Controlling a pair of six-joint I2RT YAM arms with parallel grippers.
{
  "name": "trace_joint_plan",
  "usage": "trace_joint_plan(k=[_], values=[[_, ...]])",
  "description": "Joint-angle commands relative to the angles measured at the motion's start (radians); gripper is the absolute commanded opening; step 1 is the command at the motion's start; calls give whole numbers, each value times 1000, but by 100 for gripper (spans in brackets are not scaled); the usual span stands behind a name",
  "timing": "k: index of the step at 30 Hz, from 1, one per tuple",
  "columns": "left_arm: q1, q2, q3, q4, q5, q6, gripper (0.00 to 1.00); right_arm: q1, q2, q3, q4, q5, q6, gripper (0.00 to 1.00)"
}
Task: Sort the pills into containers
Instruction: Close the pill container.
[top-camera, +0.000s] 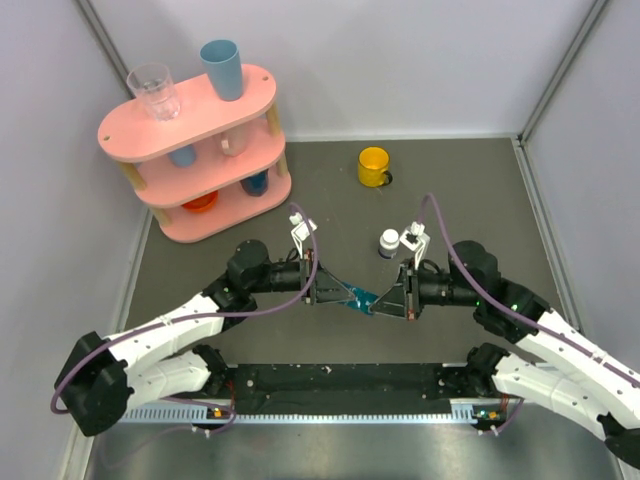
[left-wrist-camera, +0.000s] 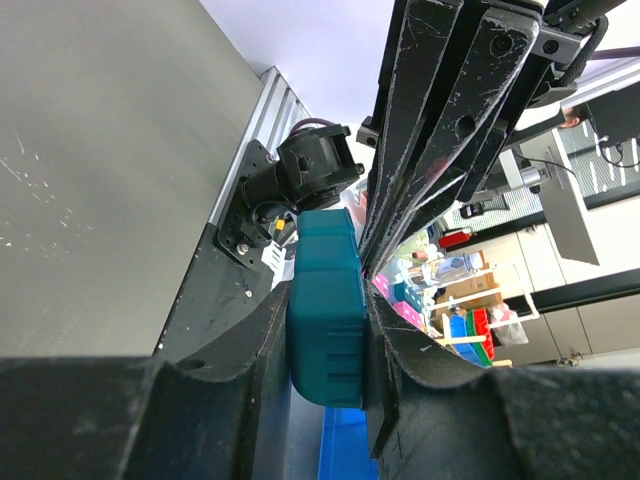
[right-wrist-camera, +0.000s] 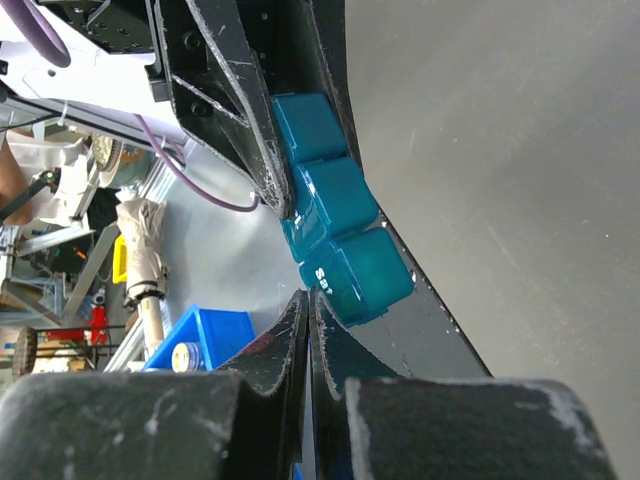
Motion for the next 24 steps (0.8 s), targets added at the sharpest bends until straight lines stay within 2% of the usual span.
trace_joint_plan(k=[1, 4, 7, 8, 11, 19, 24], values=[[2, 1, 47, 87, 14, -14, 0, 10, -1, 1, 10, 48, -13, 0], [2, 2, 44, 89, 13, -13, 0, 10, -21, 15, 7, 47, -24, 0], [2, 1, 33, 92, 9, -11, 0, 10, -57, 47, 5, 71, -37, 13], [2, 1, 26, 93, 8, -13, 0, 10, -68, 55, 7, 79, -39, 22], [2, -1, 23, 93, 11, -14, 0, 10, -90, 80, 7, 108, -45, 36], [3, -21, 16, 107, -9, -19, 0, 10, -139, 47, 8, 248, -2, 52], [8, -24, 12, 162, -32, -51, 0, 11, -173, 8, 31, 262, 36, 67]])
